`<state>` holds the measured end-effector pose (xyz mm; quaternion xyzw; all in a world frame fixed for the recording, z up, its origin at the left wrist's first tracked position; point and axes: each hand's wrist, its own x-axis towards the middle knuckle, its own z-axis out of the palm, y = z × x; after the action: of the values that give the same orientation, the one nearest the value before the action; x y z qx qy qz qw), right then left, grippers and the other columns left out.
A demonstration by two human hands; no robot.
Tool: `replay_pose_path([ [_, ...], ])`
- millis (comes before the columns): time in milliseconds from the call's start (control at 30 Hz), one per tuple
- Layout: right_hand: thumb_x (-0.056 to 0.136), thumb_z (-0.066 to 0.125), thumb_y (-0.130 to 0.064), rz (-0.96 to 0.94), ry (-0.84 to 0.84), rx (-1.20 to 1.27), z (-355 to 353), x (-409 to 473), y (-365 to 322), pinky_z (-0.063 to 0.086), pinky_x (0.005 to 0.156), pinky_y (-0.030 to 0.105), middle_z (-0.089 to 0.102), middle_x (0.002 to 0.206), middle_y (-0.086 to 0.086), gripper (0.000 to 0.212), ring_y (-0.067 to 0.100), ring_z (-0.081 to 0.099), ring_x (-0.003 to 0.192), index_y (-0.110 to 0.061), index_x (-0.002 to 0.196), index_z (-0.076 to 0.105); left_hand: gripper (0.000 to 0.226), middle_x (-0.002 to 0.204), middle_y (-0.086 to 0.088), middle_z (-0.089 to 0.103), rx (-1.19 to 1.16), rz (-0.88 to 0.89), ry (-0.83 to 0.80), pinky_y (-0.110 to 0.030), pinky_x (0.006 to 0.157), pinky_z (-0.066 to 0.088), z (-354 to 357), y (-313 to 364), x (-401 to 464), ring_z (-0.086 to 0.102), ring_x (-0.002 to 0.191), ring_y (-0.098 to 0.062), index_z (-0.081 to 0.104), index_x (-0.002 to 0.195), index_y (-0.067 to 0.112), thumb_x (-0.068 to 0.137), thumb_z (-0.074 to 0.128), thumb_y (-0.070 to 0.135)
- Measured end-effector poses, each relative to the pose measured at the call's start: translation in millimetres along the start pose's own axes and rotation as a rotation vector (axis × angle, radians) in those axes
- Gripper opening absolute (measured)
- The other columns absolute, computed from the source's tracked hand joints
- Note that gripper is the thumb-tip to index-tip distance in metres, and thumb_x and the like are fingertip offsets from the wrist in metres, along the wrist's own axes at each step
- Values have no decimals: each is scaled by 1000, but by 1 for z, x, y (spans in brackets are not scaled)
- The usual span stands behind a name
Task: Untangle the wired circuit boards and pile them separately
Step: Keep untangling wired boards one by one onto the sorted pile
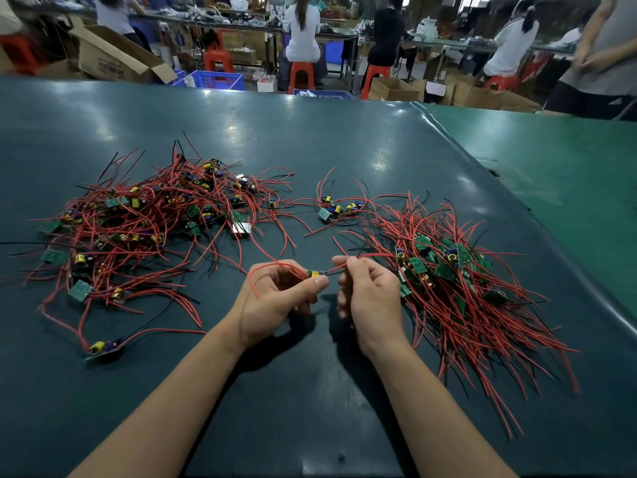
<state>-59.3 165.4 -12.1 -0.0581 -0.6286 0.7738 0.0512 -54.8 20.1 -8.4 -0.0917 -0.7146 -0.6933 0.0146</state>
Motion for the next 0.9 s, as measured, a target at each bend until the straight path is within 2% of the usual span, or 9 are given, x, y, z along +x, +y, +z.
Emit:
replay_pose_path([
  [100, 100, 43, -11, 70, 34, 133, 0, 1, -4, 27, 36, 17, 45, 53, -5, 30, 9, 36, 37, -8, 82, 66, 22, 58, -5, 64, 1, 1, -14, -22, 50, 45, 1, 1, 0, 55, 49, -17, 66, 65, 15, 72, 80, 30],
  [200, 100, 42, -17, 232, 14, 432, 1, 2, -9, 23, 33, 16, 35, 48, -4, 35, 8, 28, 35, -7, 72, 60, 21, 58, -4, 65, -28, -3, -26, -22, 48, 44, 2, 0, -1, 55, 46, -16, 66, 67, 13, 71, 81, 28],
  [267, 100, 44, -21, 244, 29, 477, 3, 3, -9, 21, 32, 15, 29, 46, -5, 40, 7, 25, 34, -9, 64, 55, 21, 59, -5, 65, -18, -10, -54, -23, 49, 45, 1, -1, -1, 56, 48, -16, 68, 68, 12, 72, 84, 25],
  [333, 102, 46, -23, 147, 51, 377, 2, 4, -6, 22, 34, 16, 32, 45, -5, 42, 7, 27, 35, -10, 64, 59, 17, 59, -6, 65, -18, -15, -48, -23, 49, 46, 0, -1, -1, 57, 48, -17, 70, 65, 14, 72, 80, 26],
  [433, 101, 52, -20, -93, 72, 119, -4, 3, -3, 28, 37, 18, 48, 54, -6, 31, 8, 35, 39, -12, 78, 71, 20, 58, -6, 64, -34, 0, 6, -21, 49, 44, -2, -2, 1, 54, 47, -16, 69, 61, 17, 74, 78, 29],
  [533, 100, 56, -23, -192, 125, -30, -7, 3, -2, 29, 40, 22, 52, 58, -6, 26, 11, 37, 44, -19, 79, 70, 24, 57, -5, 62, -75, -7, 17, -21, 48, 44, -2, -3, 1, 52, 46, -15, 69, 59, 18, 72, 80, 34],
  [633, 98, 57, -15, -227, 193, -35, -7, 3, -4, 36, 40, 22, 59, 61, -4, 15, 12, 46, 44, -22, 88, 65, 27, 56, -2, 61, -142, -17, 44, -22, 48, 44, -4, -4, 2, 50, 46, -16, 70, 60, 16, 66, 81, 39],
  [767, 100, 52, -13, -272, 222, -101, -9, 1, -4, 45, 39, 23, 69, 78, -1, 15, 13, 61, 52, -22, 99, 64, 27, 56, -3, 61, -170, -25, 46, -22, 47, 43, -4, -6, 2, 49, 45, -16, 71, 63, 14, 64, 82, 39],
  [900, 101, 48, -6, -241, 195, 29, -7, 4, -5, 44, 37, 22, 71, 75, 0, 20, 14, 58, 43, -19, 109, 61, 27, 56, -4, 62, -172, -20, 43, -21, 47, 44, -2, -6, 2, 50, 43, -15, 73, 65, 13, 63, 82, 38],
])
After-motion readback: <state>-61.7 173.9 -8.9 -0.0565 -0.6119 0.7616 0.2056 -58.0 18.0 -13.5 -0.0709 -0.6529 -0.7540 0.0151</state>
